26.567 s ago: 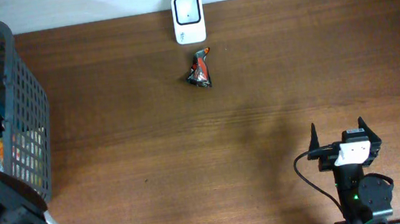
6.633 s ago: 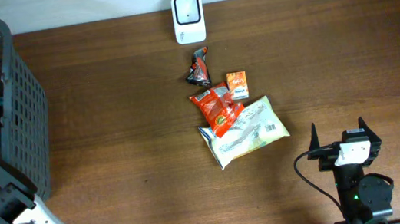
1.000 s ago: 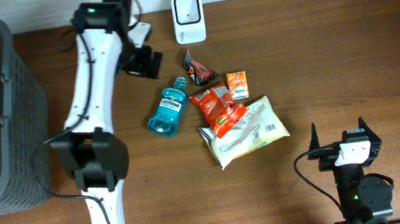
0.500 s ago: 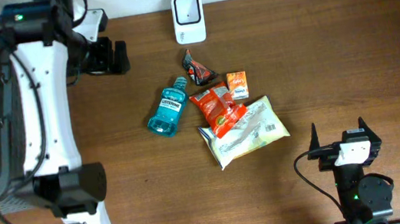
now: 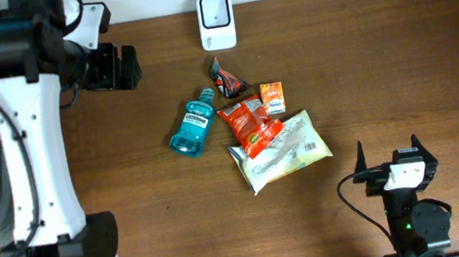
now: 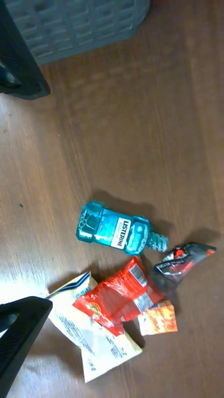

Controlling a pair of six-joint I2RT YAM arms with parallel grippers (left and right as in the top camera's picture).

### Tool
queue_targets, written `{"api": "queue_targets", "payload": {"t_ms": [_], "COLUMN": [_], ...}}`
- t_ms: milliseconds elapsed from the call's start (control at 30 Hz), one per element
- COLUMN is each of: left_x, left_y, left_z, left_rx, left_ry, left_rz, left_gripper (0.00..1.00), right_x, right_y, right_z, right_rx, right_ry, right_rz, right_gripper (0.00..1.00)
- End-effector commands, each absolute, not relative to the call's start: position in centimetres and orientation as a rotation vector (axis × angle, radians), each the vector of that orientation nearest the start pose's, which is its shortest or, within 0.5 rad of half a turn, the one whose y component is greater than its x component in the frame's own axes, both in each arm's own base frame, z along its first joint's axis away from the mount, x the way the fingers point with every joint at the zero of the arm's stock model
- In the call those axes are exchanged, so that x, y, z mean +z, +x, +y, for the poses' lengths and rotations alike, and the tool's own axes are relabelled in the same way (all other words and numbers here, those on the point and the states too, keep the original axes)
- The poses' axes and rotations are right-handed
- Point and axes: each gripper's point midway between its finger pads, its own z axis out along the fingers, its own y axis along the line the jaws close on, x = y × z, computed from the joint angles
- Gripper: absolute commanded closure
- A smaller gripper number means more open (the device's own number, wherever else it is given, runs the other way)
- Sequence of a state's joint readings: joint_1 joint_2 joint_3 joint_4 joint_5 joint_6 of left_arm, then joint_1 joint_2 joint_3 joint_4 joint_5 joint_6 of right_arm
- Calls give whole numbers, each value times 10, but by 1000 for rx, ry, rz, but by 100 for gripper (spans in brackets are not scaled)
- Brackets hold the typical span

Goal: Scan the item barcode
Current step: 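Withdraw the left gripper back toward the basket, then move the right gripper over the Listerine bottle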

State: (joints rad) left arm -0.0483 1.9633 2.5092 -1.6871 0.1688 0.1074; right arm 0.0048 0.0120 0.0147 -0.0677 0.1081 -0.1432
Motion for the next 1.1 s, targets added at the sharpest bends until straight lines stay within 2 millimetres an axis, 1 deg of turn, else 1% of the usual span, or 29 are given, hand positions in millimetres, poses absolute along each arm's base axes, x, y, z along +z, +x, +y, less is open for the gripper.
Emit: {"api": "queue_targets", "payload": {"t_ms": [0,367,400,500,533,567,633,667,733,833,967,1000,1067], "left_x": [319,320,320,320,320,322,325,327,330,332,340,344,351], "left_y": [395,395,395,395,395,396,393,393,391,393,409,415,425], "left_z": [-49,-51,-51,-51,-52,-58,-72,-77,-86,-86,-87,-87,-88], "left_rx": [-227,-243,-243,-243,-247,-298,-406,-447,-528,-524,-505,-498,-485], "left_ry": [249,252,252,252,253,264,288,297,314,316,329,334,342], "left_rz": [2679,2677,2677,2677,2675,2662,2645,2638,2620,2609,2535,2505,2451], "left_gripper": [1,1,1,1,1,1,1,1,1,1,1,1,1], "right_x": [158,159,162,180,190,202,212,220,235,250,270,280,296], "right_y": [245,246,246,245,241,231,218,211,198,186,175,170,165], "right_z": [-17,-16,-9,24,43,69,92,100,112,118,120,119,116], "right_rx": [-200,-198,-161,-12,65,175,269,296,323,320,315,290,260], "right_ry": [-44,-45,-78,-223,-306,-436,-559,-607,-683,-730,-738,-739,-719], "right_rz": [1645,1638,1624,1533,1480,1400,1318,1267,1168,1071,975,922,881], "right_gripper": [2,1,2,2,2,2,2,1,2,1,2,1,1]}}
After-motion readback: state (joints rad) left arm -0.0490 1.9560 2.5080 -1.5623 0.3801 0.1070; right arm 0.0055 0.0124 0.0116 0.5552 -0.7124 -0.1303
